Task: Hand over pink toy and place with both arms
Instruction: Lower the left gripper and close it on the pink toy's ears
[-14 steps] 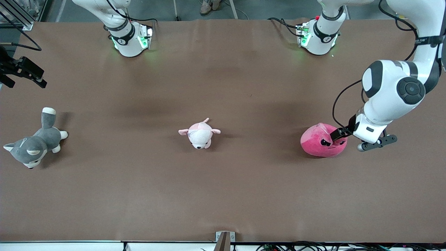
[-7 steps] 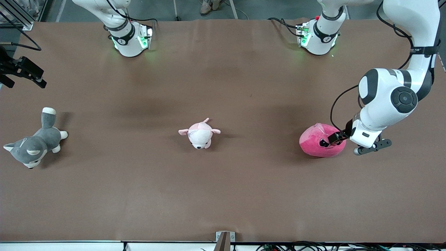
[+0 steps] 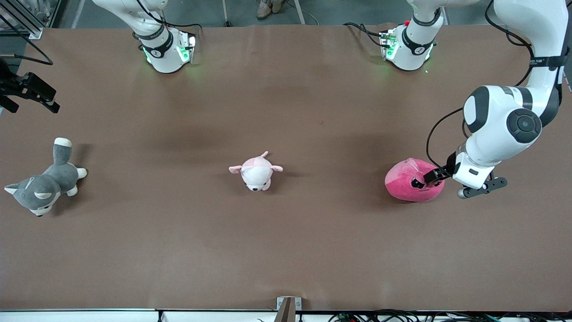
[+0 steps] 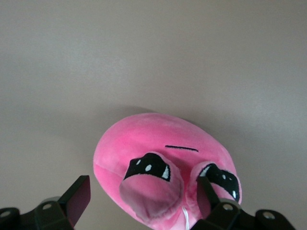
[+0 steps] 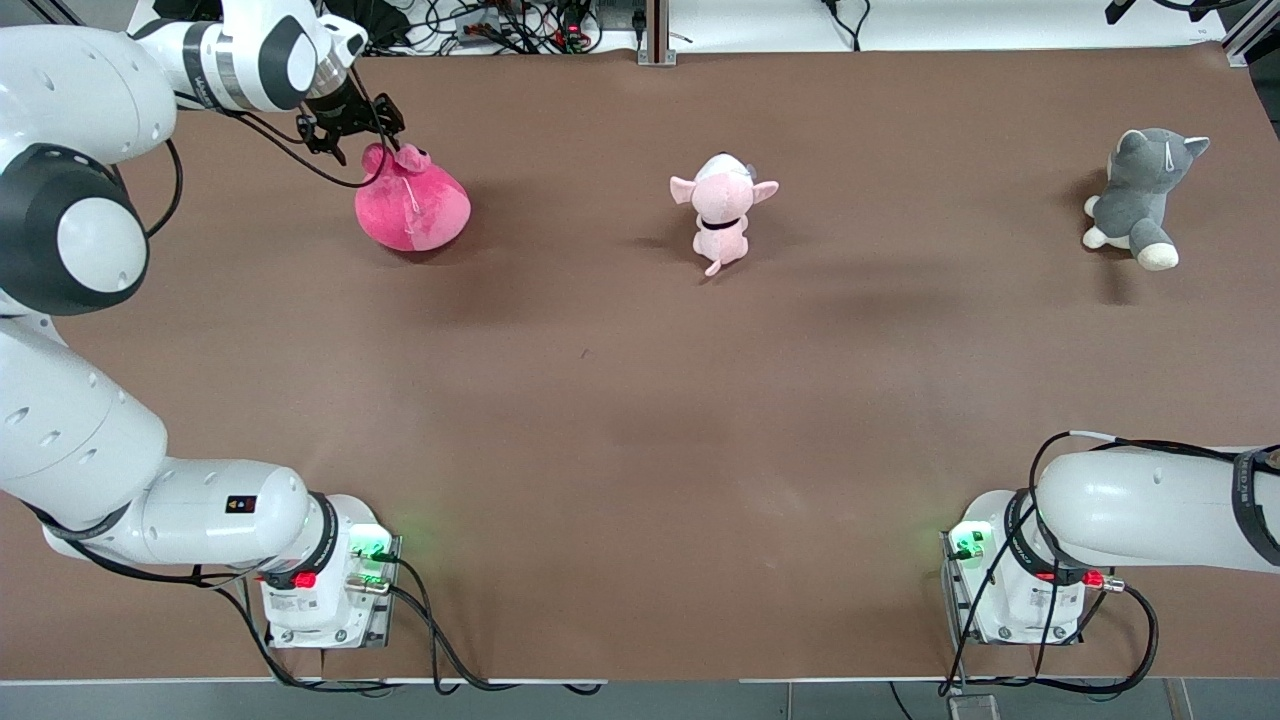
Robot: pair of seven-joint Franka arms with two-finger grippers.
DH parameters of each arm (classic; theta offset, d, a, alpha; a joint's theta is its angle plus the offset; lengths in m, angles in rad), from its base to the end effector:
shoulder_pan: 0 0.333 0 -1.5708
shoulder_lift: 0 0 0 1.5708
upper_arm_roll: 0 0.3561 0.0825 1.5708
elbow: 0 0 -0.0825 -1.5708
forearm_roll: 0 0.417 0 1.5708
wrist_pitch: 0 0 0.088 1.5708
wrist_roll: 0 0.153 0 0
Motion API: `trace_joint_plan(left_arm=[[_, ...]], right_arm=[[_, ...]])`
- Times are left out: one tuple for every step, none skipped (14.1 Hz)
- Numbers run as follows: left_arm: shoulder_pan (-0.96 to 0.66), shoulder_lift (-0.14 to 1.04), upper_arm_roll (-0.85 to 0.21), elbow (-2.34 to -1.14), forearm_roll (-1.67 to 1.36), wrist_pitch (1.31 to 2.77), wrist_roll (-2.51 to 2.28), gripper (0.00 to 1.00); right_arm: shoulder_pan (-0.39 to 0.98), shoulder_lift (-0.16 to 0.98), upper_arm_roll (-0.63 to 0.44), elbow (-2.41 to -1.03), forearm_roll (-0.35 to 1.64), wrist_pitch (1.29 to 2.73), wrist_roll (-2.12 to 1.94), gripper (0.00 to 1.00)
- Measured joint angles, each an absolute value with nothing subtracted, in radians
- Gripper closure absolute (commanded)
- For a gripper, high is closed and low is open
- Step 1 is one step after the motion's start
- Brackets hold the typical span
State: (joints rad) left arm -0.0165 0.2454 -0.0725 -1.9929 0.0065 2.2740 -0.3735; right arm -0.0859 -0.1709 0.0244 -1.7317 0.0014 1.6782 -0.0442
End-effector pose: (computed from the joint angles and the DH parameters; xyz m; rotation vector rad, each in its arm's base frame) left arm 0.6361 -0.0553 0.3157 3.0895 0.4399 0.0508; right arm 0.5413 -0.0320 0.6429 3.1272 -0.0273 0.1832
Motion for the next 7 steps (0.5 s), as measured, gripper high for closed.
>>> trace_joint_plan(left_arm=[[-0.014,0.242,-0.073,-1.993,0.007,2.270,-0.373,0.02],[-0.012,0.240,-0.072,-1.993,0.007,2.264,-0.373,0.03],[-0.009,0.238,-0.072,-1.993,0.007,2.258,-0.373,0.03],[-0.007,0.238,-0.072,-1.993,0.007,2.254,-0.373,0.03],[-0.007,0.238,-0.072,-1.994,0.007,2.252,-0.373,0.04],[-0.007,0.239,-0.072,-1.996,0.007,2.251,-0.373,0.05],[-0.007,0.240,-0.072,-1.999,0.007,2.251,-0.373,0.05]], right_arm=[[-0.086,-0.171,0.025,-1.732,0.001,1.678,-0.044,0.00],[-0.086,-0.171,0.026,-1.732,0.001,1.678,-0.044,0.00],[-0.086,-0.171,0.026,-1.732,0.001,1.678,-0.044,0.00],[-0.086,-0.171,0.026,-1.732,0.001,1.678,-0.044,0.00],[-0.086,-0.171,0.026,-1.732,0.001,1.678,-0.044,0.00],[-0.086,-0.171,0.026,-1.732,0.001,1.678,-0.044,0.00],[-0.086,-0.171,0.026,-1.732,0.001,1.678,-0.044,0.00]])
